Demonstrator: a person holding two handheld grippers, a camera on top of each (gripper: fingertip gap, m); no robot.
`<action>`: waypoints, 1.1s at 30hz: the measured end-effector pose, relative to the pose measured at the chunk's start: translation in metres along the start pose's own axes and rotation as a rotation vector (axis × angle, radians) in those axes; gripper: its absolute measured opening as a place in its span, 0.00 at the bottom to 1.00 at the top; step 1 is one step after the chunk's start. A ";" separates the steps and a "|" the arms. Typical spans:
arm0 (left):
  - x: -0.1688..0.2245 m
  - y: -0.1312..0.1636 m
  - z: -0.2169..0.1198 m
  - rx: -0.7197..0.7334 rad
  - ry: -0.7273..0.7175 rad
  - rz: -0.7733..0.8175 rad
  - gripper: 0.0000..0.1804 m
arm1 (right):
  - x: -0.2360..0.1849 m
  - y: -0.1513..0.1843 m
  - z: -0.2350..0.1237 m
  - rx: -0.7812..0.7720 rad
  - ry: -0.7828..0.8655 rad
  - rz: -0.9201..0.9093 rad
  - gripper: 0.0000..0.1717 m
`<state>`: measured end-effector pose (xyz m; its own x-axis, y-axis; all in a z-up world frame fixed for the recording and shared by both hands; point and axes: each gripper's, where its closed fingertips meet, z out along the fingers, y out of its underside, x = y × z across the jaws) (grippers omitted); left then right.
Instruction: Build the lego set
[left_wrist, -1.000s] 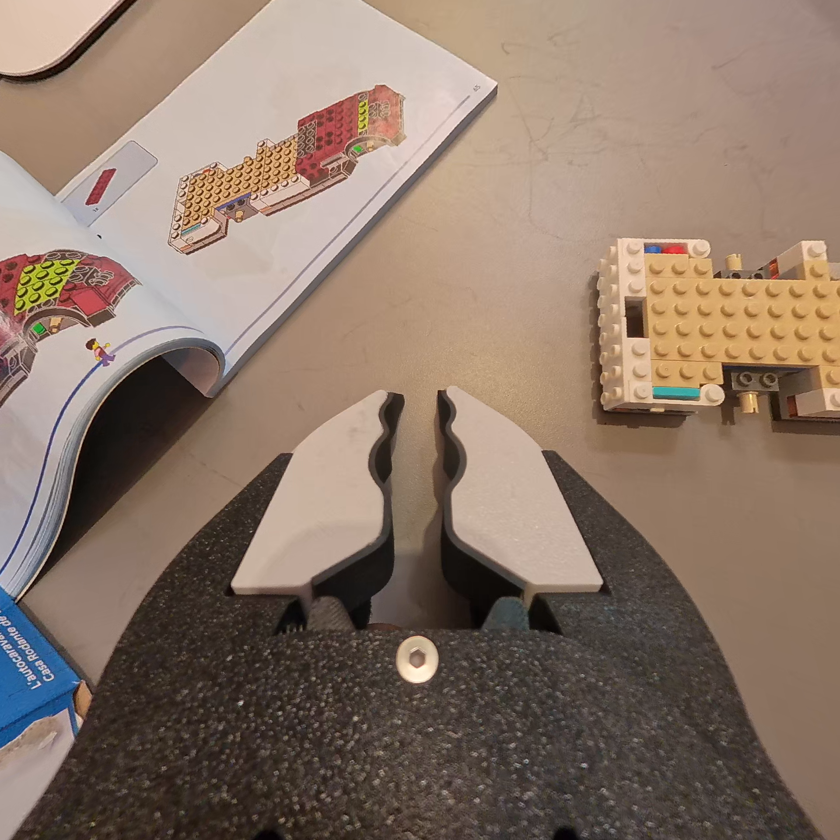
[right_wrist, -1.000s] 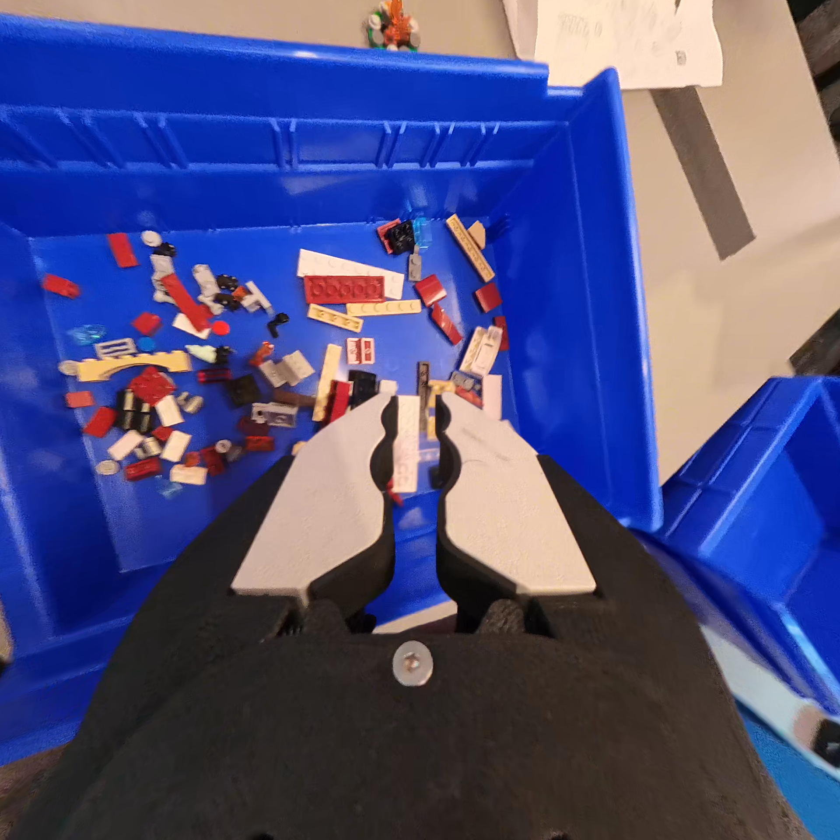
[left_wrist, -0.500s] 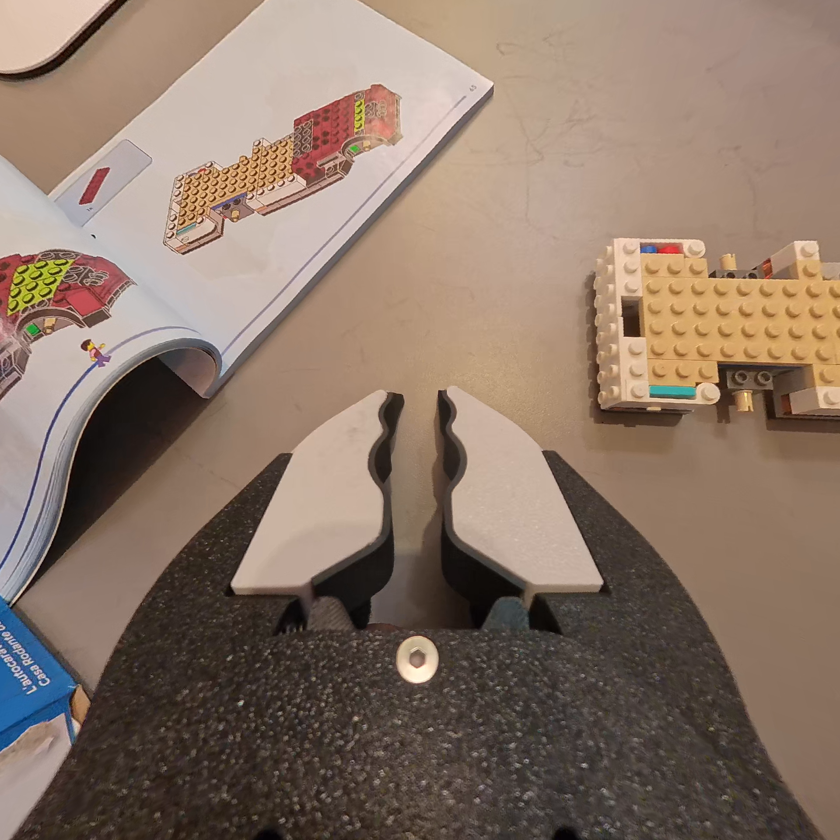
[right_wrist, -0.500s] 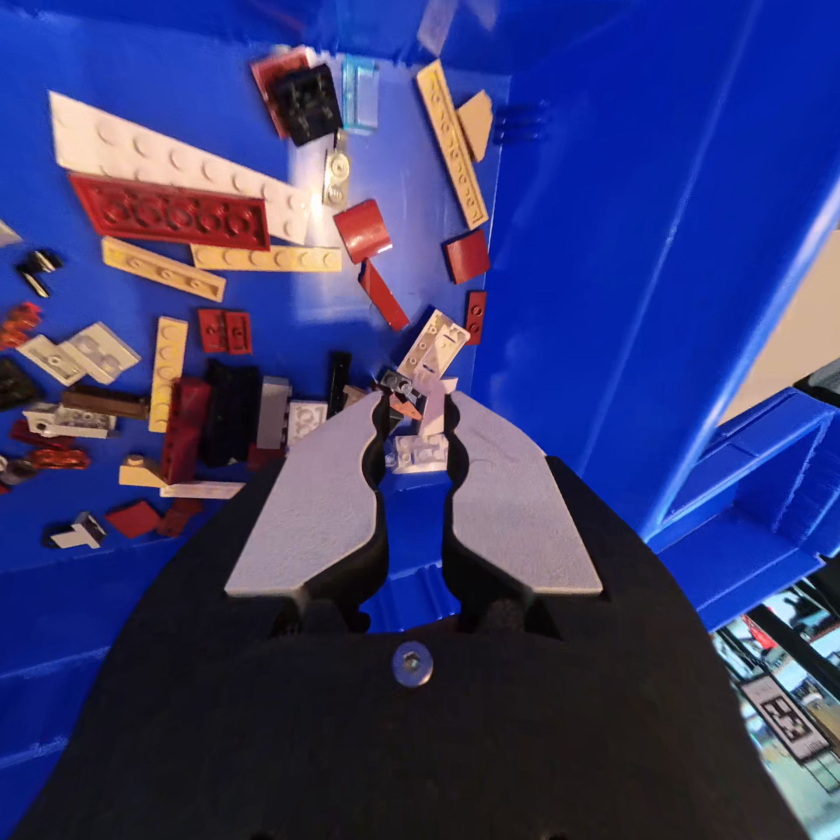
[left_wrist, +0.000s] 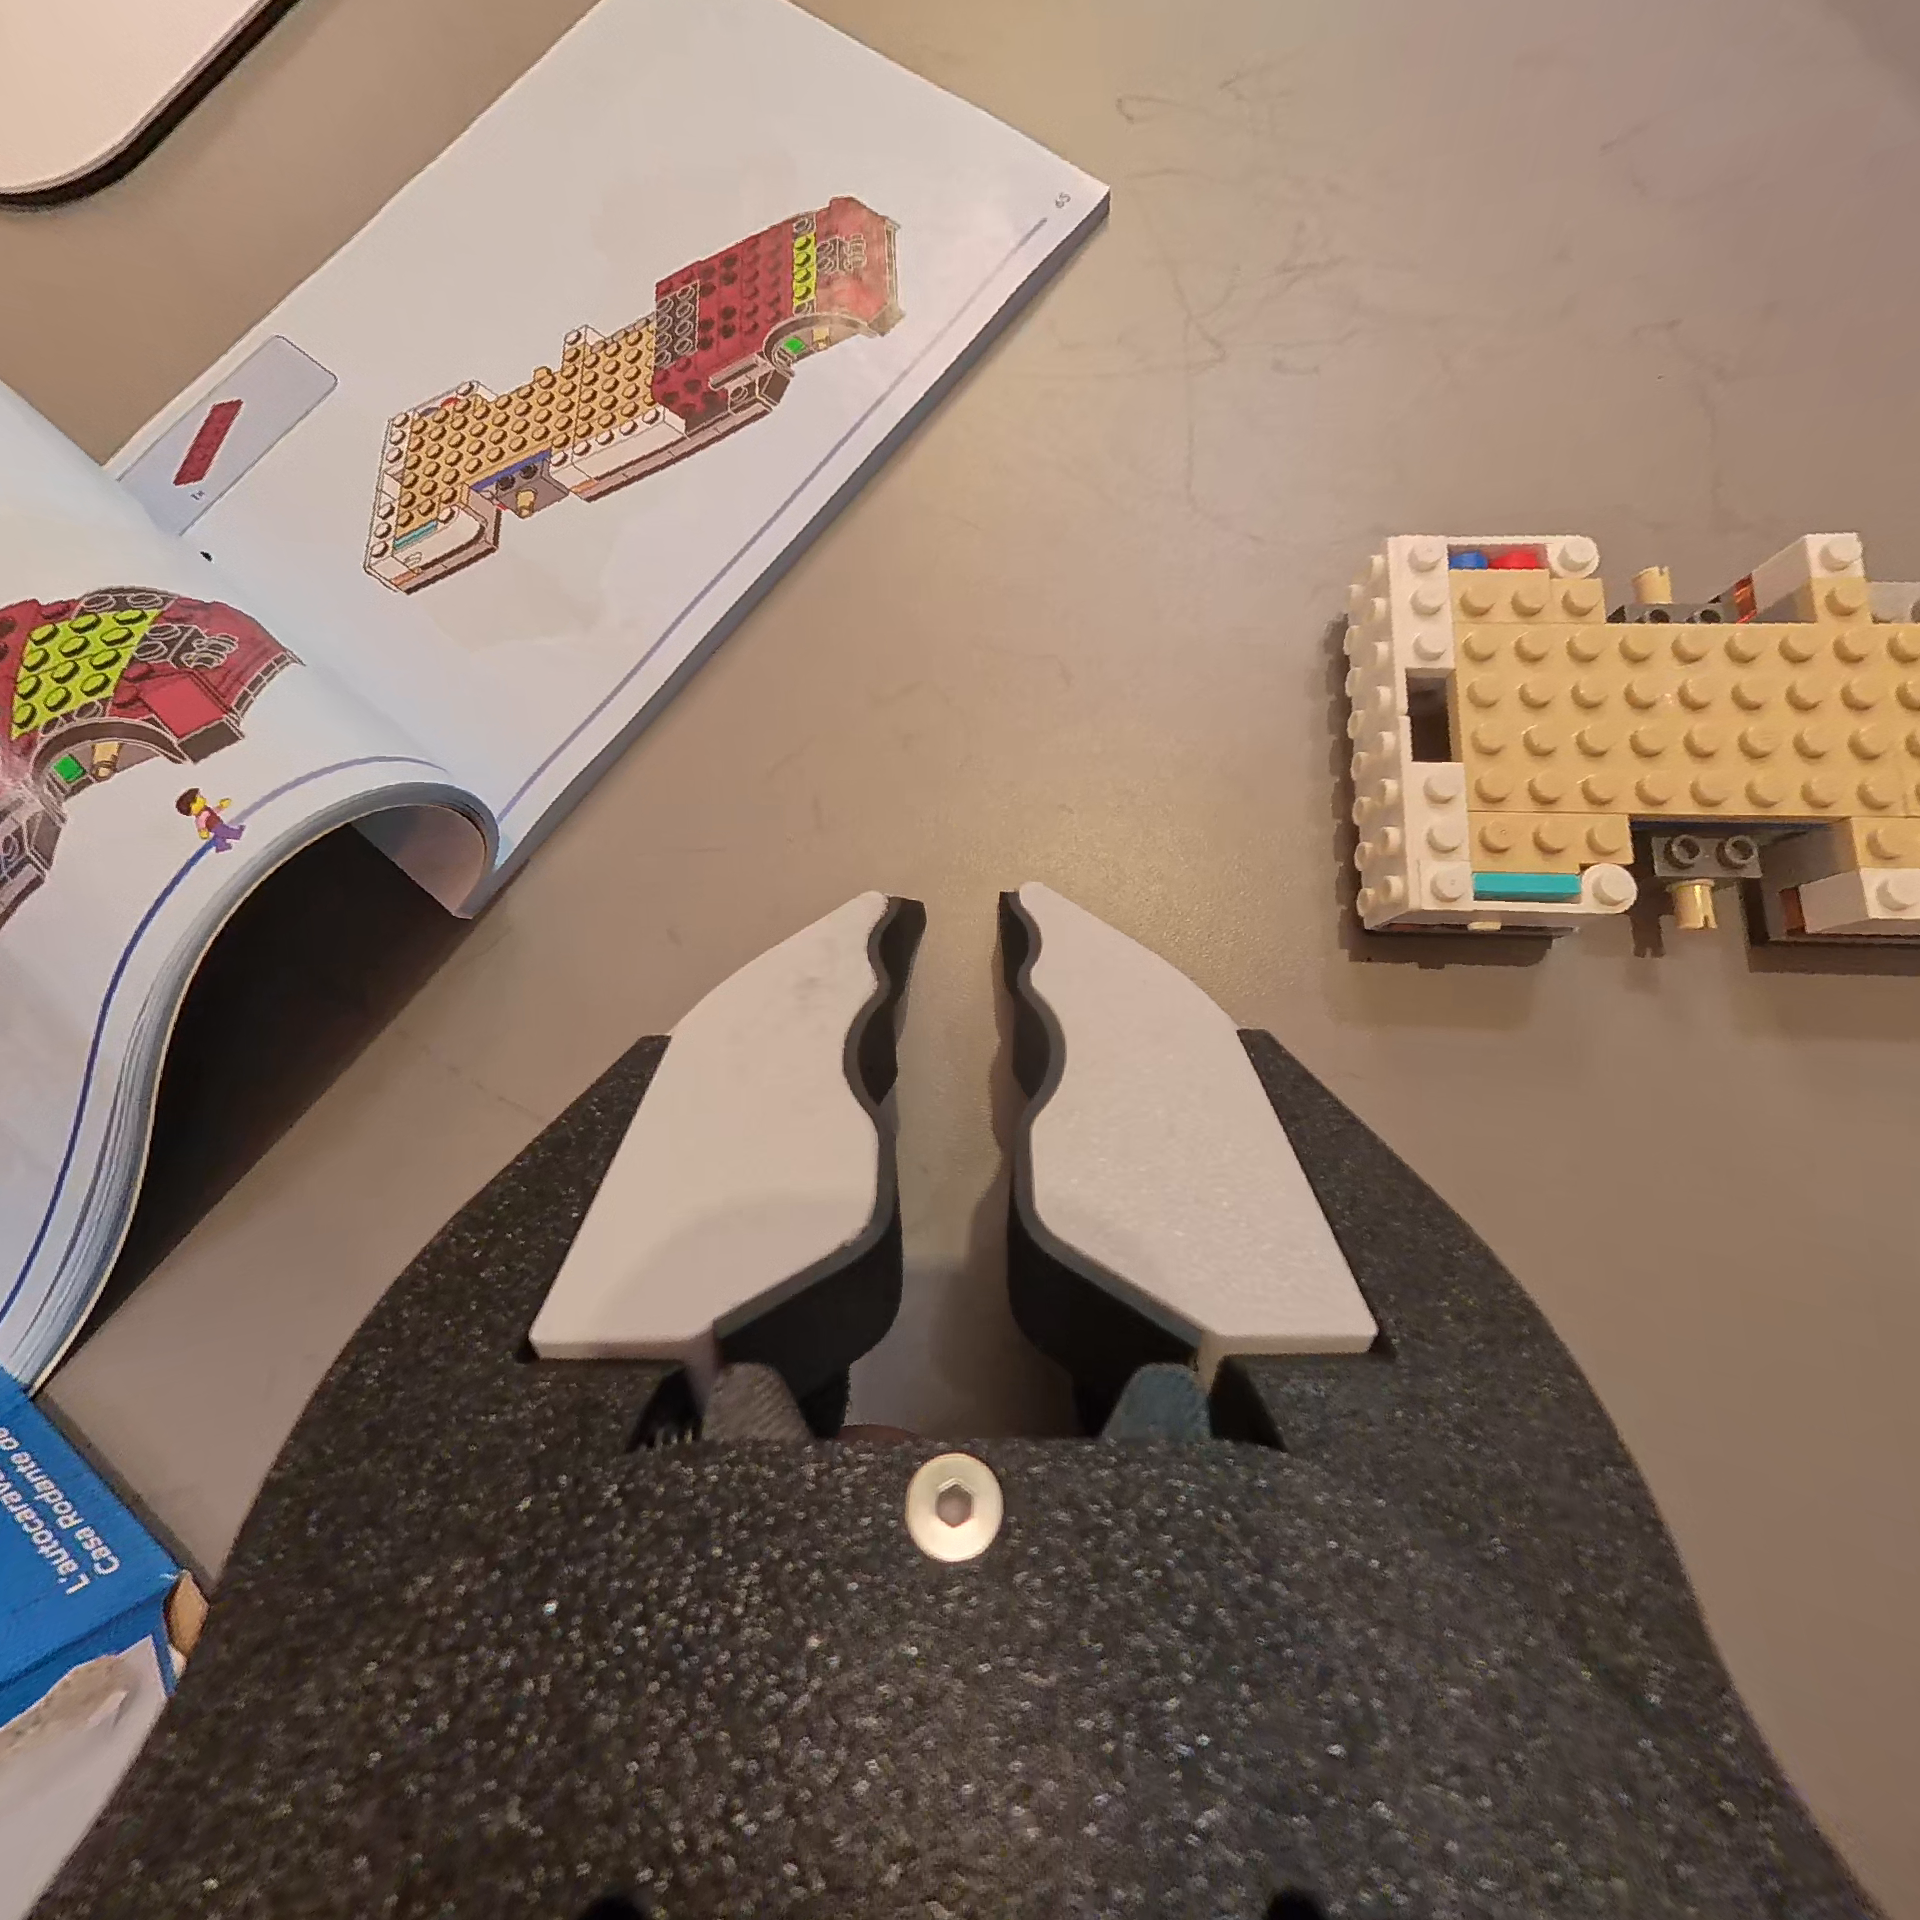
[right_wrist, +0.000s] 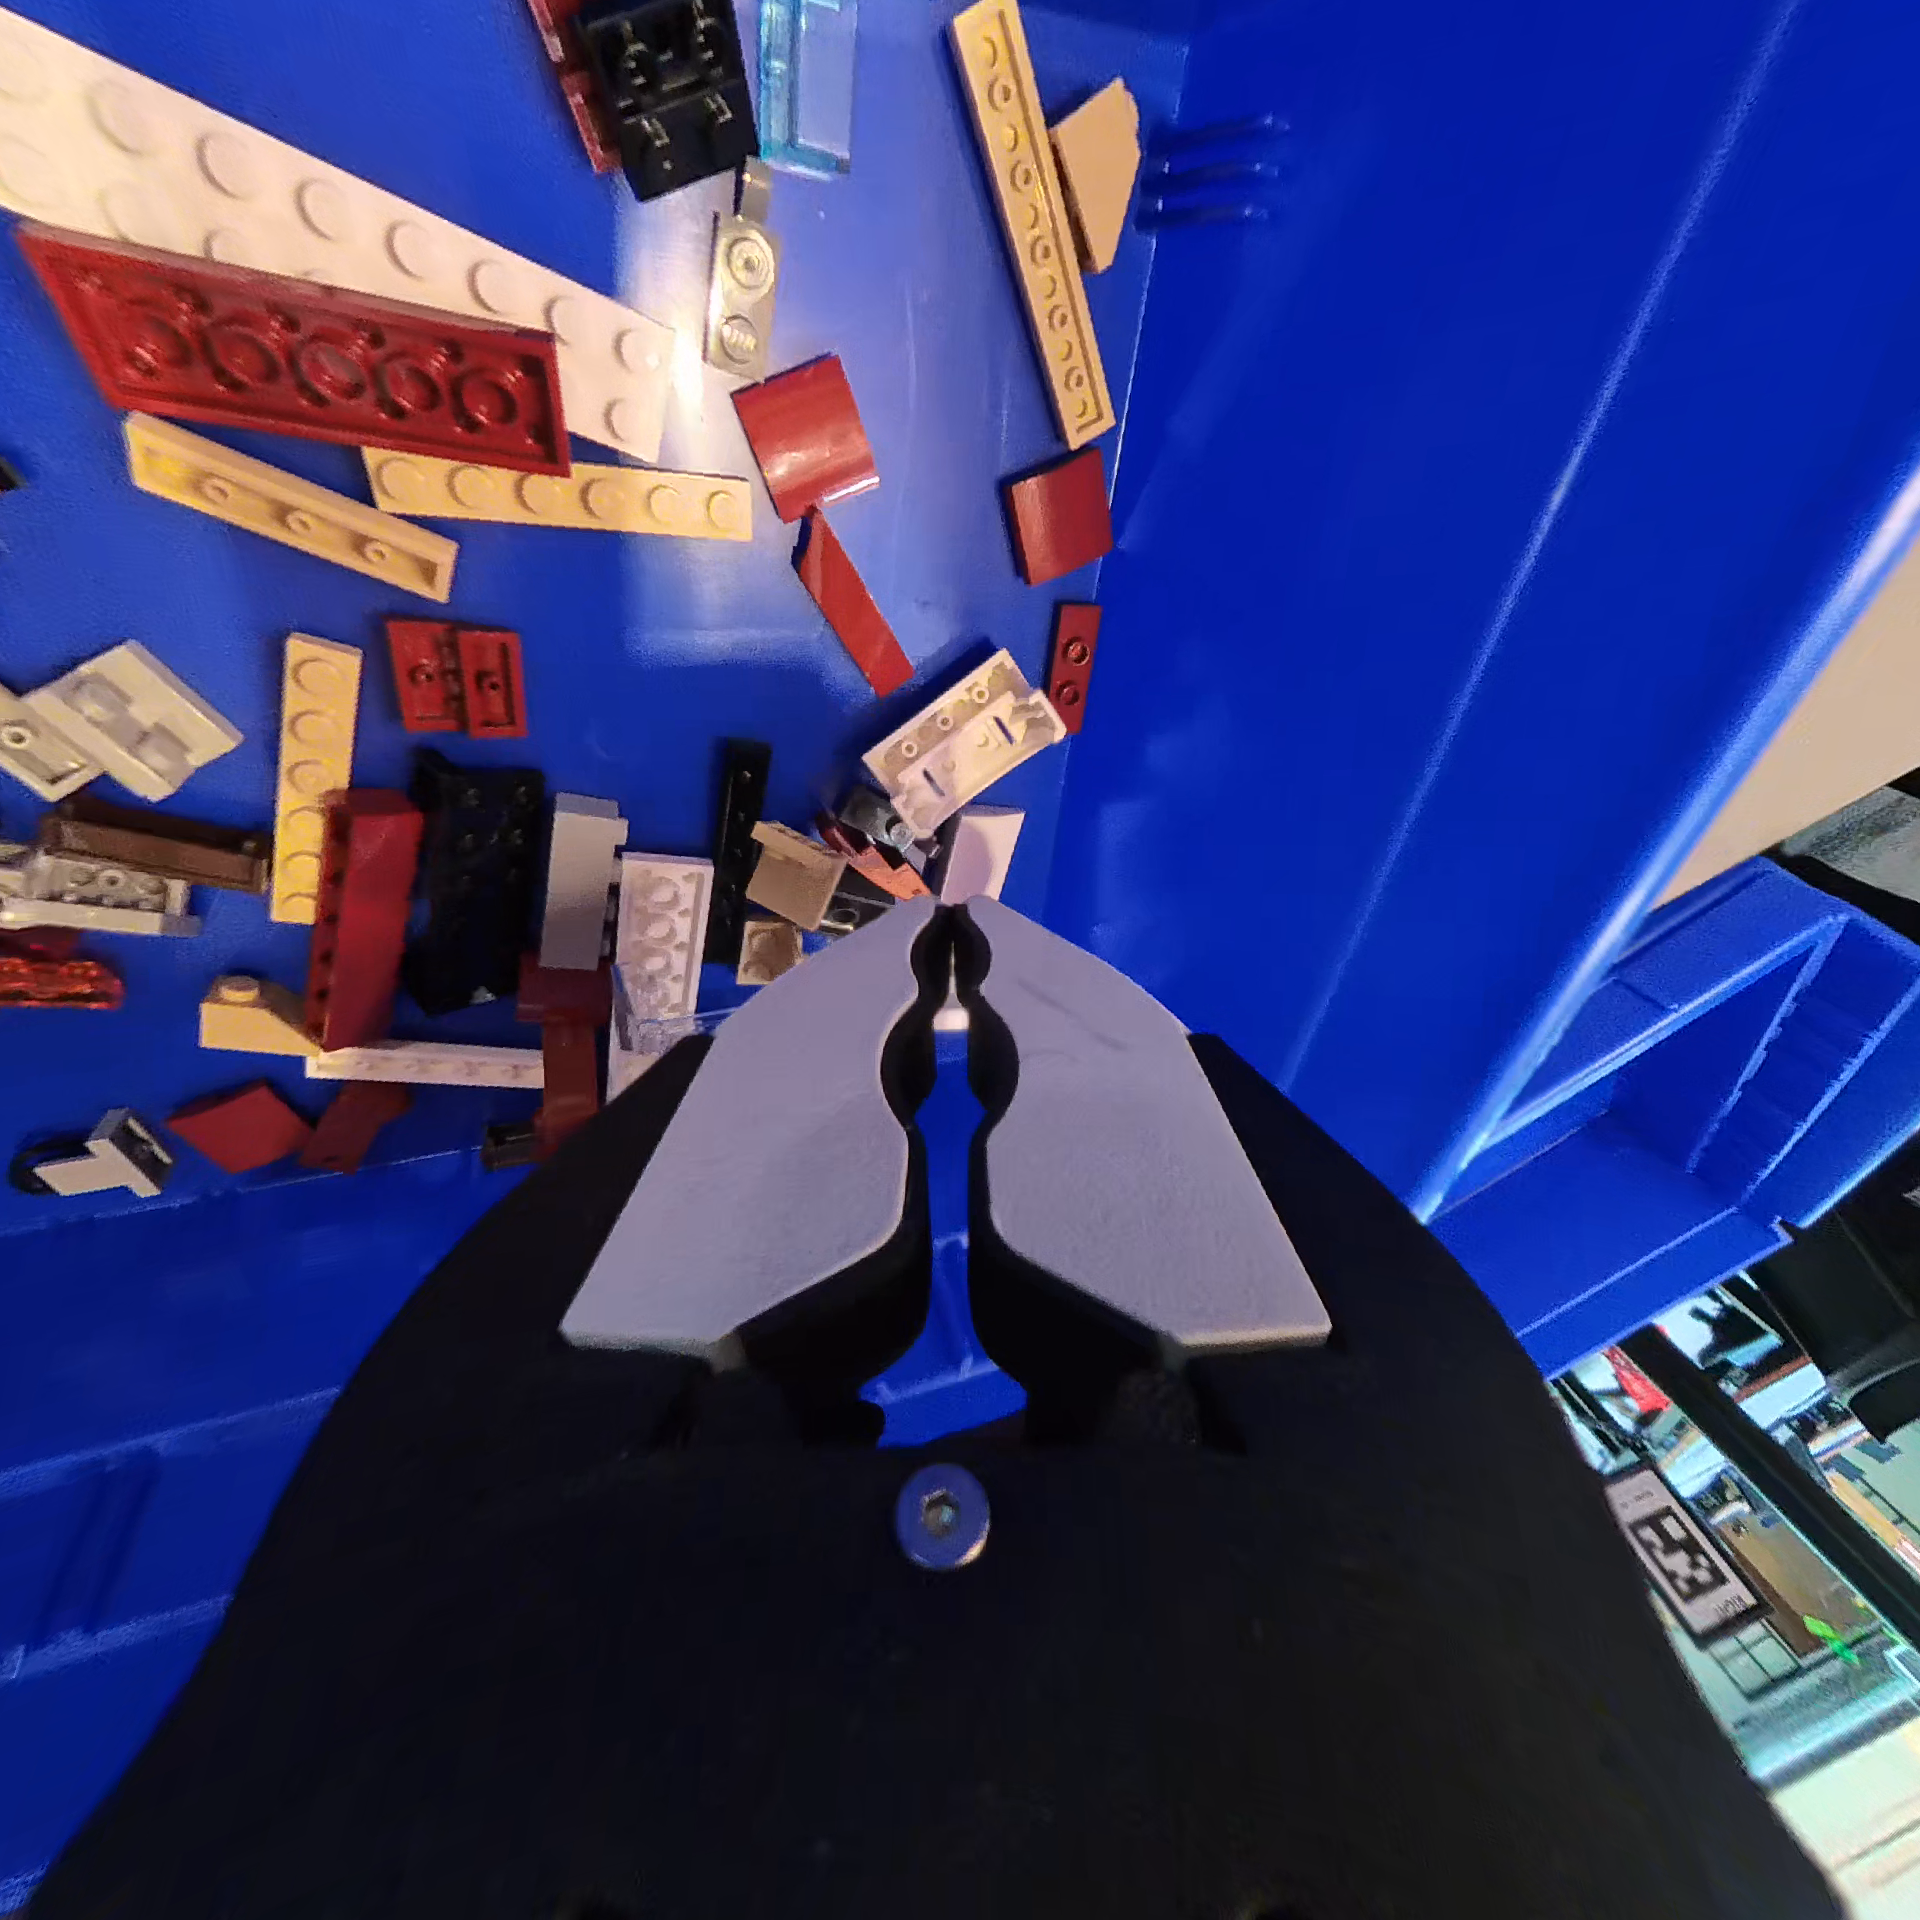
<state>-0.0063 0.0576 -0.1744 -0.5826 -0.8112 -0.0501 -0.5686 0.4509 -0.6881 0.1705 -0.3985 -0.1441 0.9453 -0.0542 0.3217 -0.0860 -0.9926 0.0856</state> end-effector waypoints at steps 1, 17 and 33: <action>0.000 0.000 0.000 0.000 0.000 0.001 0.10 | 0.000 -0.001 -0.001 0.008 0.000 0.003 0.00; 0.002 0.000 -0.001 0.004 -0.001 0.023 0.10 | -0.023 0.001 0.012 -0.113 -0.138 -0.182 0.13; 0.003 -0.001 -0.001 0.011 -0.019 0.047 0.10 | 0.004 -0.031 0.016 0.006 0.042 -0.007 0.14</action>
<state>-0.0079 0.0550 -0.1728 -0.5974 -0.7961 -0.0968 -0.5338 0.4848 -0.6928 0.1819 -0.3702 -0.1609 0.9317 -0.0423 0.3607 -0.0769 -0.9937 0.0820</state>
